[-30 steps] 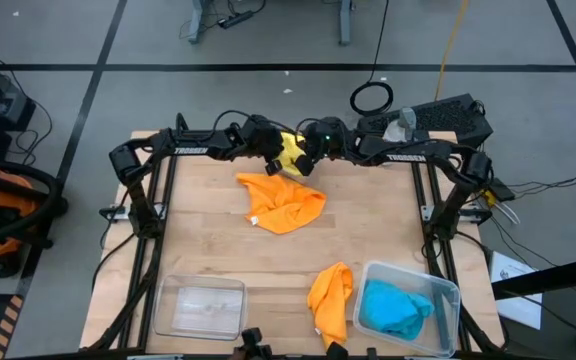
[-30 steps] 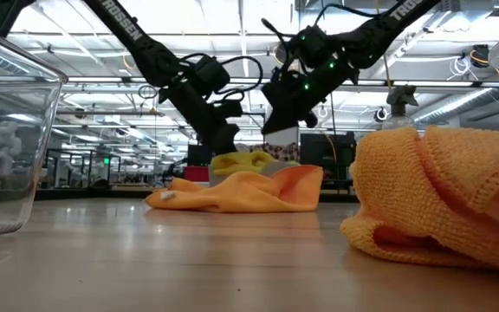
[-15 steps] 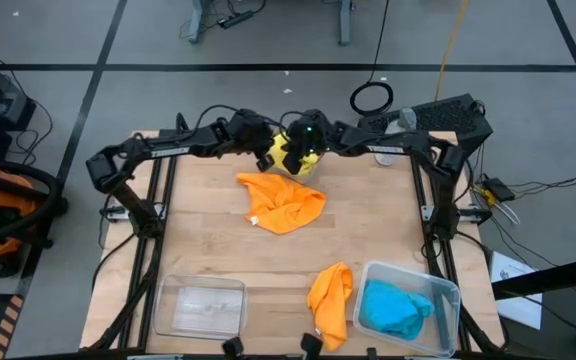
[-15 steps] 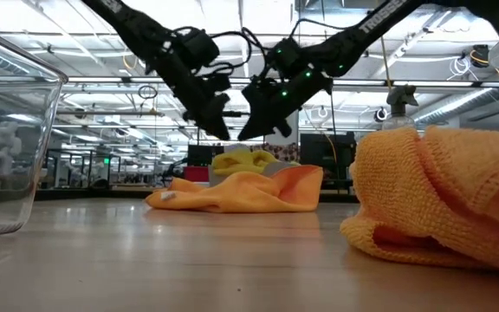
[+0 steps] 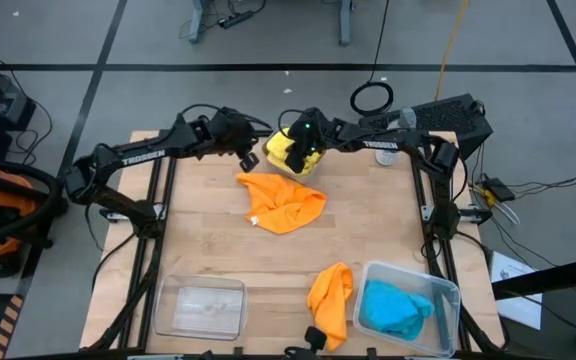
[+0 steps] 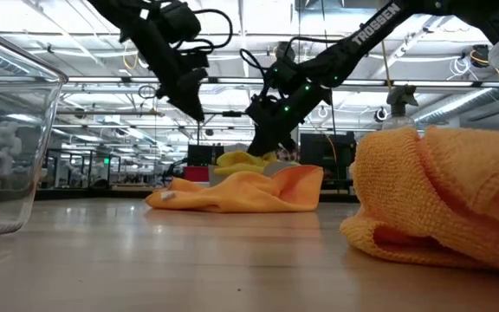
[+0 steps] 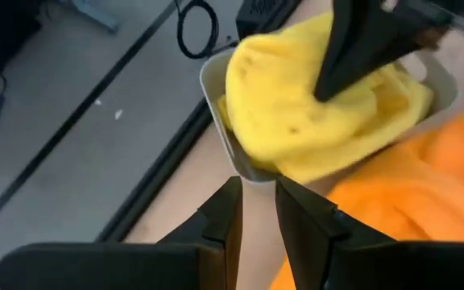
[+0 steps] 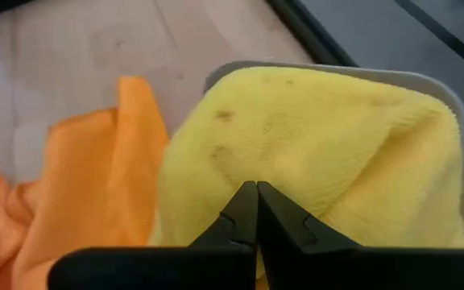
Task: Sort microfiber towel by color & place in baskets
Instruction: Put the yellow microfiber cloth into the gray bin
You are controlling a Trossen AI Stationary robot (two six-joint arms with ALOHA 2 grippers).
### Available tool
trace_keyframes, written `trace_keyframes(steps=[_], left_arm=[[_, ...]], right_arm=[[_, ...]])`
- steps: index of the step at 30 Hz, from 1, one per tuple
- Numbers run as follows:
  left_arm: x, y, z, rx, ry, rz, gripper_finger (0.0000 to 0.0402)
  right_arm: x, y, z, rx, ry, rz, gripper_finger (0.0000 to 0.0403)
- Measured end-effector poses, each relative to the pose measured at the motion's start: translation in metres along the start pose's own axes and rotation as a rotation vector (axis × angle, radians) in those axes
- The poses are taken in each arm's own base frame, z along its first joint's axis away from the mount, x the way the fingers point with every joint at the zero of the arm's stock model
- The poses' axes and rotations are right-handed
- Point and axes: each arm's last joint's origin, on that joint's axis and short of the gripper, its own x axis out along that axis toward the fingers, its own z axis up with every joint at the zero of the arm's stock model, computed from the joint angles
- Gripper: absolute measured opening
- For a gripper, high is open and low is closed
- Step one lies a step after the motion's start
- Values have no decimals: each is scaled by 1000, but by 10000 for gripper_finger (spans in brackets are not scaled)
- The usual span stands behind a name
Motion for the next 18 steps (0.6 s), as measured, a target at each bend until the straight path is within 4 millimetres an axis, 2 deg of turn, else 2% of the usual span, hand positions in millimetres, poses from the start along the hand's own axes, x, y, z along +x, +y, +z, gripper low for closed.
trace_keyframes(steps=[8,13,18], left_arm=[[-7,-8,2,2,-32,-19,83],[-8,-14,2,18,-31,-34,83],[-9,-18,2,27,-33,-45,83]], right_arm=[[33,-7,-26,5,91,-11,0],[34,-7,-27,2,99,-29,0],[28,-4,-18,12,131,-15,0]])
